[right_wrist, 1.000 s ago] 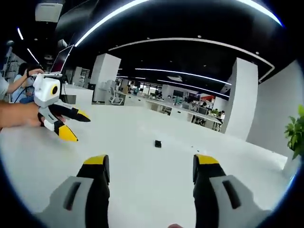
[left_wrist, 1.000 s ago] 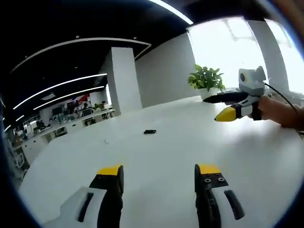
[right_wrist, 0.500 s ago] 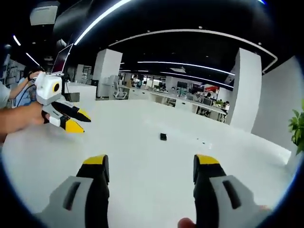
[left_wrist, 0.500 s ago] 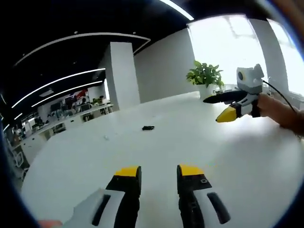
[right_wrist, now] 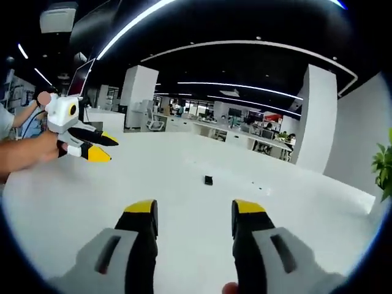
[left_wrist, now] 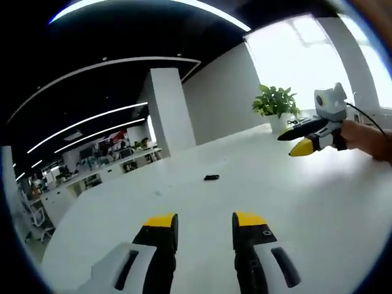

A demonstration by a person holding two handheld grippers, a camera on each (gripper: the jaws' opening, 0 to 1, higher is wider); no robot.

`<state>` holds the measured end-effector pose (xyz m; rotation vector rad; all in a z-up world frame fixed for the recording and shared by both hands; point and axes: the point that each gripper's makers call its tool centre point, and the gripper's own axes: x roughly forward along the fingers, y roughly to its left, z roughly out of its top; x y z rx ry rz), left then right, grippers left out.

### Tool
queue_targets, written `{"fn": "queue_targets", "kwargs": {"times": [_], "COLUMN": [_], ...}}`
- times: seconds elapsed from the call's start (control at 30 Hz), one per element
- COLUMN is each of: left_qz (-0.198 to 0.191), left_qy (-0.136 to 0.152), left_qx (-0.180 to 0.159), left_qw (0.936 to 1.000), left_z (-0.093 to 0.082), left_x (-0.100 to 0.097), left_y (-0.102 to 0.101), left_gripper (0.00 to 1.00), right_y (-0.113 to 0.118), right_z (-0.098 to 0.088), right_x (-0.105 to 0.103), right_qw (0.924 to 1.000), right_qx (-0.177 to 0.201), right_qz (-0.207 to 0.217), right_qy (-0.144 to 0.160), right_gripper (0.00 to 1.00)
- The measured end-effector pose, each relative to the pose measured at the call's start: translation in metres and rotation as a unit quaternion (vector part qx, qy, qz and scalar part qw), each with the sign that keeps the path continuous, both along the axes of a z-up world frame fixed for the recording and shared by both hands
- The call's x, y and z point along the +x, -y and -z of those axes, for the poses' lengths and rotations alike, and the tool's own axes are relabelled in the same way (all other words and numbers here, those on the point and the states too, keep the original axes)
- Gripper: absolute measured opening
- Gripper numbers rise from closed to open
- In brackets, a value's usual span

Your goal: Snap the two parts of the plastic buckle together until the buckle closes and remains connected.

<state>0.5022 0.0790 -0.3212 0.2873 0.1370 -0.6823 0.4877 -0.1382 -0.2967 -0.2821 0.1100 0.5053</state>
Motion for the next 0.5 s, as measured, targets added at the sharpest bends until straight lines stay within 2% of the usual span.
{"fn": "queue_targets", "kwargs": {"times": [0.07,0.1,0.2,0.27,0.37,0.43,0.5], "left_qz": [0.001,0.0,-0.002,0.009,-0.009,-0.008,-0.004], "left_qy": [0.008,0.006,0.007,0.019,0.018,0.017,0.018], "left_qx": [-0.004,-0.005,-0.021,-0.031,-0.032,-0.036,-0.042], "left_qw": [1.0,1.0,0.9998,0.9993,0.9993,0.9992,0.9989], "left_z": [-0.003,-0.003,-0.005,-0.008,-0.01,-0.013,-0.015], "left_x": [-0.002,-0.002,-0.002,-0.004,-0.003,-0.005,-0.007], "left_y": [0.003,0.004,0.007,0.011,0.007,0.007,0.008], "left_gripper": [0.41,0.44,0.57,0.65,0.69,0.67,0.66], "right_y": [-0.002,-0.003,-0.001,0.003,0.004,0.003,0.003], "right_z": [-0.005,-0.006,-0.006,-0.005,-0.006,-0.006,-0.01], "right_x": [-0.003,-0.003,0.001,0.004,0.004,0.003,0.003], "right_qw": [0.9999,0.9998,0.9997,0.9997,0.9996,0.9996,0.9993], "right_qx": [0.006,0.01,0.012,0.005,0.006,0.006,0.011], "right_qz": [-0.004,-0.004,0.003,0.011,0.012,0.01,0.01], "right_qy": [0.012,0.015,0.02,0.023,0.026,0.026,0.035], "right_gripper": [0.47,0.51,0.62,0.61,0.64,0.62,0.65]}}
